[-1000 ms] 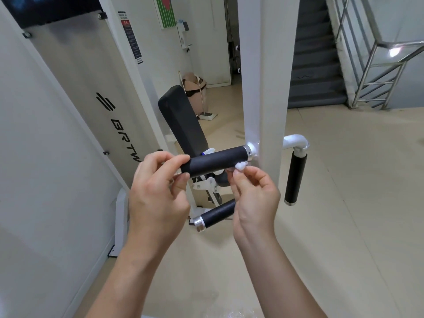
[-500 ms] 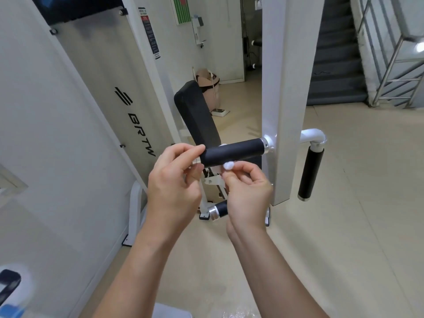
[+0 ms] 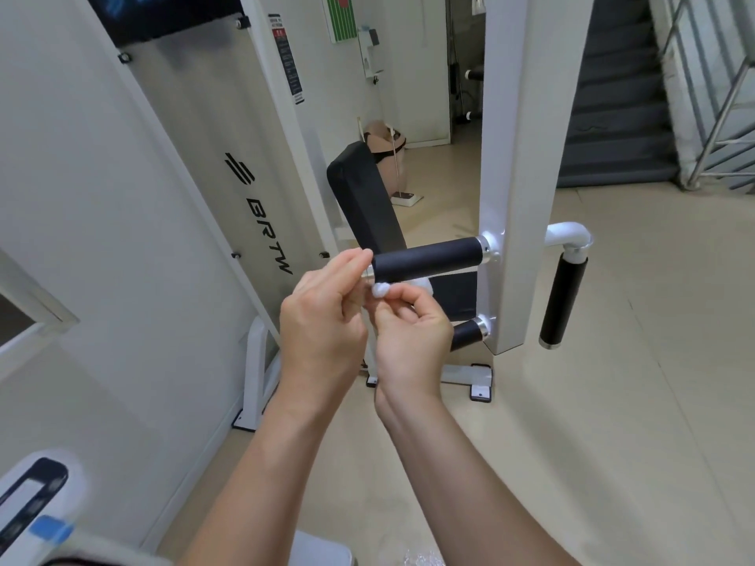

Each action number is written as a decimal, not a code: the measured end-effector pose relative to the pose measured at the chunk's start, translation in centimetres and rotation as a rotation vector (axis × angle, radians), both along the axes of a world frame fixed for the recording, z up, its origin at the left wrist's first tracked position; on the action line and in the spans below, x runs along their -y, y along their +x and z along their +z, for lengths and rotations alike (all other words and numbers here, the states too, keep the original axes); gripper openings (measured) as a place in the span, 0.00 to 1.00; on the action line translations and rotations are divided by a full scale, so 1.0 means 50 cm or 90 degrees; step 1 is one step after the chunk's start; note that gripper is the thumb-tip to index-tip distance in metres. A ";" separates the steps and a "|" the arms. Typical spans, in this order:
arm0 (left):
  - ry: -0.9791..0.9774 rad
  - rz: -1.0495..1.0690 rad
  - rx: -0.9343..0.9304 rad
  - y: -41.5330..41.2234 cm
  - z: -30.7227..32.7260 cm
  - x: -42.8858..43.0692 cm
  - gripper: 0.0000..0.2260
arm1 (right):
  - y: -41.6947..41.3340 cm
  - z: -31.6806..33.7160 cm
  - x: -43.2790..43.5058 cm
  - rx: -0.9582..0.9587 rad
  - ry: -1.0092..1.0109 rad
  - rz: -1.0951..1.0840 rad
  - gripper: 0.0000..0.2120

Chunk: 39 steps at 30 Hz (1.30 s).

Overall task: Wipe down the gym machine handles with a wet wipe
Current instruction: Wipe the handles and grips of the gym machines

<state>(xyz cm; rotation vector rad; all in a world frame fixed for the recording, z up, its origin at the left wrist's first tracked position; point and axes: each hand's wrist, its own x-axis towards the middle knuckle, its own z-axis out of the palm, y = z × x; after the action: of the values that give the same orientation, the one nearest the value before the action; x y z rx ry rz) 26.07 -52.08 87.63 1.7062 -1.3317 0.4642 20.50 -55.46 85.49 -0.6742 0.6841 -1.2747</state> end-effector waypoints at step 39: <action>0.001 -0.340 -0.524 -0.423 0.019 0.110 0.06 | -0.508 0.034 0.182 -0.064 -0.184 0.232 0.06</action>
<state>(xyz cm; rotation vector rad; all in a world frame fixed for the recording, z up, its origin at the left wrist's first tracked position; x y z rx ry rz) 4.93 -57.58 88.59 1.2340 -1.0761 -0.5043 -4.92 -64.55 87.17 -1.0549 0.4337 -1.0129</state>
